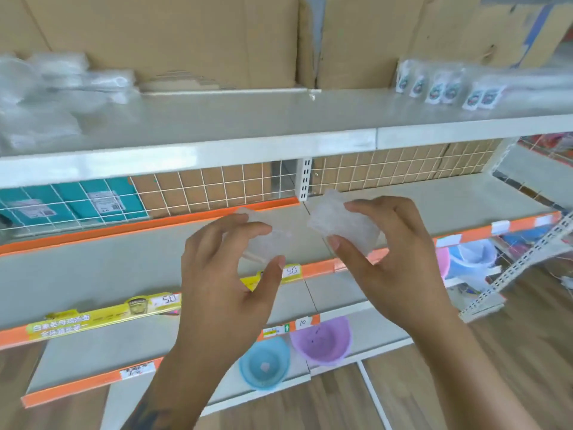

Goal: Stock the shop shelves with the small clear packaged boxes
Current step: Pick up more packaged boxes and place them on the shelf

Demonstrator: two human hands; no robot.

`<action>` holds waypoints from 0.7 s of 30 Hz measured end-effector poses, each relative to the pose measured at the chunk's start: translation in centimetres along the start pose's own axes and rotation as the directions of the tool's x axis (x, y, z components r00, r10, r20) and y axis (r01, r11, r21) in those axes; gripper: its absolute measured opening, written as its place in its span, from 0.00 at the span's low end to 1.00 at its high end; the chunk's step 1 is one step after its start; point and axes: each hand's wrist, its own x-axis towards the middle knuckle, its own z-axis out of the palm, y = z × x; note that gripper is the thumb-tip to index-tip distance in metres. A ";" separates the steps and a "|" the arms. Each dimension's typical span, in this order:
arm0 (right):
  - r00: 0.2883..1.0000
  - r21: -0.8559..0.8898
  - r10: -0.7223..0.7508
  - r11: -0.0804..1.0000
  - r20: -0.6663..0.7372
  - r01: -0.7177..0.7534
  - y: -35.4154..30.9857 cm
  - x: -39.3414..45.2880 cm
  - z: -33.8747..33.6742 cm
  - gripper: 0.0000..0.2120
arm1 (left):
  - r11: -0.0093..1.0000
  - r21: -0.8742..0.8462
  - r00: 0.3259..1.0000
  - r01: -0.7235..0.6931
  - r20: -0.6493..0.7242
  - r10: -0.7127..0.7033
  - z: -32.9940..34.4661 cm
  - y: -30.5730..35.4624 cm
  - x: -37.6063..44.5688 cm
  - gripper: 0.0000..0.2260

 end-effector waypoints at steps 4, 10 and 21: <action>0.996 0.035 0.087 0.996 -0.017 -0.086 4.4 -4.2 -5.3 0.19 | 0.999 -0.036 0.999 0.016 0.048 -0.014 5.0 5.4 -3.3 0.14; 0.966 0.095 0.251 0.965 -0.054 -0.246 10.5 -11.5 -12.1 0.20 | 0.999 -0.034 0.973 0.026 0.232 -0.017 11.7 11.9 -8.6 0.13; 0.894 0.115 0.405 0.914 -0.191 -0.390 17.8 -16.4 -19.1 0.18 | 0.995 -0.093 0.943 -0.046 0.324 0.073 19.8 19.6 -11.2 0.13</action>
